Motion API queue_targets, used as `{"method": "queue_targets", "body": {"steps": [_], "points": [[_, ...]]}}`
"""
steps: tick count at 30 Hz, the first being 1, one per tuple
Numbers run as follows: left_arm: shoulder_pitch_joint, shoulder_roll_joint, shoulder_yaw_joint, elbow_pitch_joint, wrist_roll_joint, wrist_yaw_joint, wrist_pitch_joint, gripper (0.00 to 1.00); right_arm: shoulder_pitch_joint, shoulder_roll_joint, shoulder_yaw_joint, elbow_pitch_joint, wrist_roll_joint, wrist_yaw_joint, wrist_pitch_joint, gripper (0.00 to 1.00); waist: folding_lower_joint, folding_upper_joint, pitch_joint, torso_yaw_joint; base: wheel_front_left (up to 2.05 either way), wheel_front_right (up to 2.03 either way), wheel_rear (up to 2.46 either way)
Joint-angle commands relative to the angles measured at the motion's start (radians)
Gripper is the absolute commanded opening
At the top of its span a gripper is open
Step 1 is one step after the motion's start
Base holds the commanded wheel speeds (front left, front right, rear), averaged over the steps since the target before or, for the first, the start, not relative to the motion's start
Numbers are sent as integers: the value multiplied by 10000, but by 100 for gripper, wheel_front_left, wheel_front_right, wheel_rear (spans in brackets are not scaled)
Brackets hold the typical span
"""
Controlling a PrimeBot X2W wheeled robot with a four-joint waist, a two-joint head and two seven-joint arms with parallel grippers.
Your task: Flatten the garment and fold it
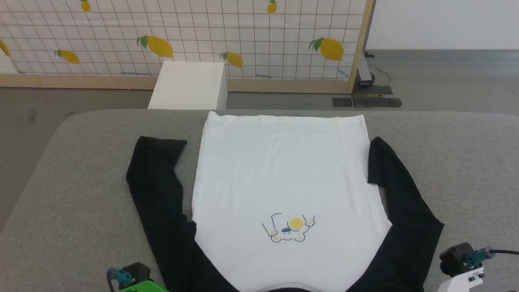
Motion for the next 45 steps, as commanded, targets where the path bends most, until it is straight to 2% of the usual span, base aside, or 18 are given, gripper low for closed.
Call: {"method": "queue_targets", "body": {"steps": [1, 4, 5, 6, 7, 8, 9, 10, 11, 16, 22, 26, 29, 32, 37, 41, 45], "points": [[358, 62, -22, 120, 14, 148, 45, 0, 80, 106, -10, -36, -156, -15, 107, 0, 1, 0, 73, -14, 0, 0, 0], [251, -64, -41, 105, -40, 142, 11, 0, -12, 268, 206, 116, -336, -15, 198, 0, 1, 0, 132, -27, 0, 0, 0], [202, -102, -50, 116, -64, 106, -8, 18, -66, 354, 277, 201, -370, -15, 192, 0, 1, 0, 148, -36, 0, 0, 0], [172, -116, -61, 136, -85, 95, 18, 44, -95, 384, 357, 285, -404, -15, 249, 0, 1, 0, 157, -44, 0, 0, 0], [106, -114, -25, 128, -66, 78, -78, 96, -144, 432, 407, 356, -444, -15, 241, 0, 1, 0, 155, -51, 0, 0, 0], [76, -118, -6, 140, -93, 65, -83, 100, -190, 488, 405, 399, -466, -15, 170, 0, 1, 0, 144, -57, 0, 0, 0], [54, -99, 15, 129, -124, 77, -35, 100, -218, 504, 456, 465, -482, -15, 191, 14, 1, 0, 137, -65, 0, 0, 0], [20, -60, 61, 84, -103, 101, -77, 100, -248, 492, 496, 460, -487, -15, 180, 84, 1, 0, 129, -76, 0, 0, 0], [2, -16, 111, 23, -125, 109, -68, 100, -283, 519, 454, 442, -456, -15, 116, 100, 1, 0, 109, -88, 0, 0, 0], [36, 396, 349, -554, -199, 206, 195, 100, -261, 418, 136, 111, -217, -15, 194, 100, 1, 0, 8, -124, 0, 0, 0], [208, 900, 979, -1746, -335, 574, 328, 100, 11, 366, -913, -944, 191, -15, 712, 100, 1, 0, -157, -183, 0, 0, 0], [41, 1028, 1712, -2546, -108, 805, -579, 100, -93, 699, -2268, -1653, 334, -15, 802, 100, 1, 0, -182, -224, 0, 0, 0], [-284, 985, 2262, -2805, 377, 844, -1957, 100, -630, 922, -3213, -1888, 126, -15, 620, 100, 1, 0, -62, -283, 0, 0, 0], [-689, 878, 2532, -2826, 848, 616, -3386, 100, -1561, 1062, -3707, -1783, -182, -15, 134, 100, 1, 0, 201, -335, 0, 0, 0], [-1514, 861, 2469, -2477, 1556, -145, -5346, 100, -3202, 992, -3679, -1004, -695, -15, -640, 100, 1, 0, 944, -307, 0, 0, 0], [-2134, 955, 2333, -2239, 2200, -676, -6818, 100, -4587, 1008, -3440, -30, -980, -15, -632, 100, 1, 0, 1684, -268, 0, 0, 0], [-2631, 1014, 2181, -1975, 2622, -1132, -7803, 100, -6016, 892, -3039, 1012, -1412, -15, -308, 100, 1, 0, 2494, -179, 0, 0, 0]]}}
